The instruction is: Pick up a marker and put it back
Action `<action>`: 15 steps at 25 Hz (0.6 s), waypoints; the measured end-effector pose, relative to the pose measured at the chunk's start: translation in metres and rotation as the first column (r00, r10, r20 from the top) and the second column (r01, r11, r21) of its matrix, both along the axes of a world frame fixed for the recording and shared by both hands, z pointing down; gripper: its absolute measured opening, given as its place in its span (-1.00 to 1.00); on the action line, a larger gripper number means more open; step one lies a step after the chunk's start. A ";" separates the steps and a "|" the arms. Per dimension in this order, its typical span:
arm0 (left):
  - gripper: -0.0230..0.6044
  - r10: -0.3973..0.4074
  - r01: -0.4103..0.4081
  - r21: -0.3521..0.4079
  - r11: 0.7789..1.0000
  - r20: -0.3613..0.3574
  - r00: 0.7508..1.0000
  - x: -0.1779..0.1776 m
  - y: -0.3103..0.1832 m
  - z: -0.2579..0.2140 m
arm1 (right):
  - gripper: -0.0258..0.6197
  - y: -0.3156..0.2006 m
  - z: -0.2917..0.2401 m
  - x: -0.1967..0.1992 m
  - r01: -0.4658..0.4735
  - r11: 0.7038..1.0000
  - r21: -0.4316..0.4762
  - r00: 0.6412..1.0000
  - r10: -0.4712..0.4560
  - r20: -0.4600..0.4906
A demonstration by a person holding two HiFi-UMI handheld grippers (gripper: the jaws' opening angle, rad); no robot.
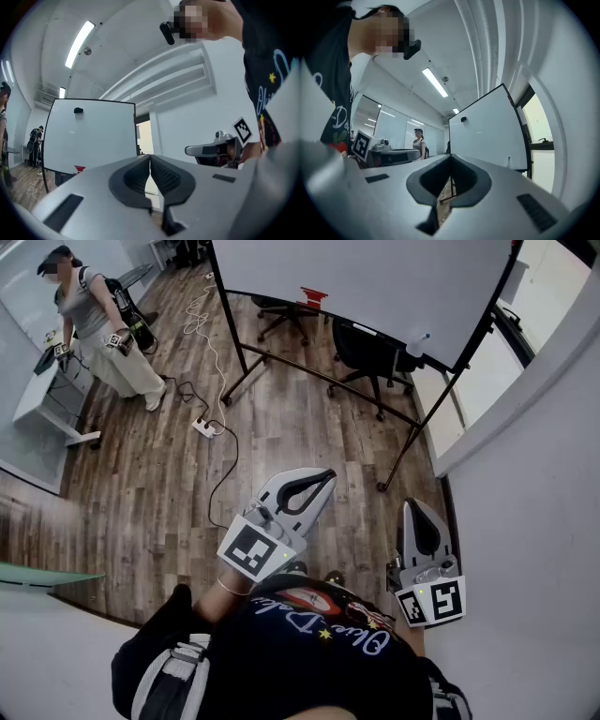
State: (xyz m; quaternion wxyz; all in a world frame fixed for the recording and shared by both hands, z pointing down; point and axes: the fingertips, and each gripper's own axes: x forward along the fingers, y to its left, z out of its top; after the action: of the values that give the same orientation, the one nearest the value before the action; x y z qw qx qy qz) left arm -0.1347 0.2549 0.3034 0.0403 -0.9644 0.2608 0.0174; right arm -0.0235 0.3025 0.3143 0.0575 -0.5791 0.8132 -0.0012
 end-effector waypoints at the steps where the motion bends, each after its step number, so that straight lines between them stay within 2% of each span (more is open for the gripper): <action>1: -0.92 0.000 0.000 -0.001 1.000 -0.001 1.000 0.000 0.000 0.000 | -0.92 0.000 0.000 -0.001 0.000 1.000 0.000 1.000 0.000 -0.002; 8: -0.92 0.000 0.000 -0.001 1.000 -0.004 1.000 -0.002 -0.001 0.000 | -0.92 -0.002 0.001 -0.001 -0.004 1.000 -0.007 1.000 0.004 -0.016; 15: -0.92 -0.013 0.013 -0.004 1.000 -0.005 1.000 -0.008 -0.004 0.002 | -0.92 -0.003 0.001 -0.004 -0.002 1.000 -0.006 1.000 0.002 0.017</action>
State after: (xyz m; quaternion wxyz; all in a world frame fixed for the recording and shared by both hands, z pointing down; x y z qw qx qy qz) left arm -0.1432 0.2513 0.3054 0.0378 -0.9628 0.2669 0.0188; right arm -0.0274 0.2993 0.3153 0.0626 -0.5801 0.8121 -0.0085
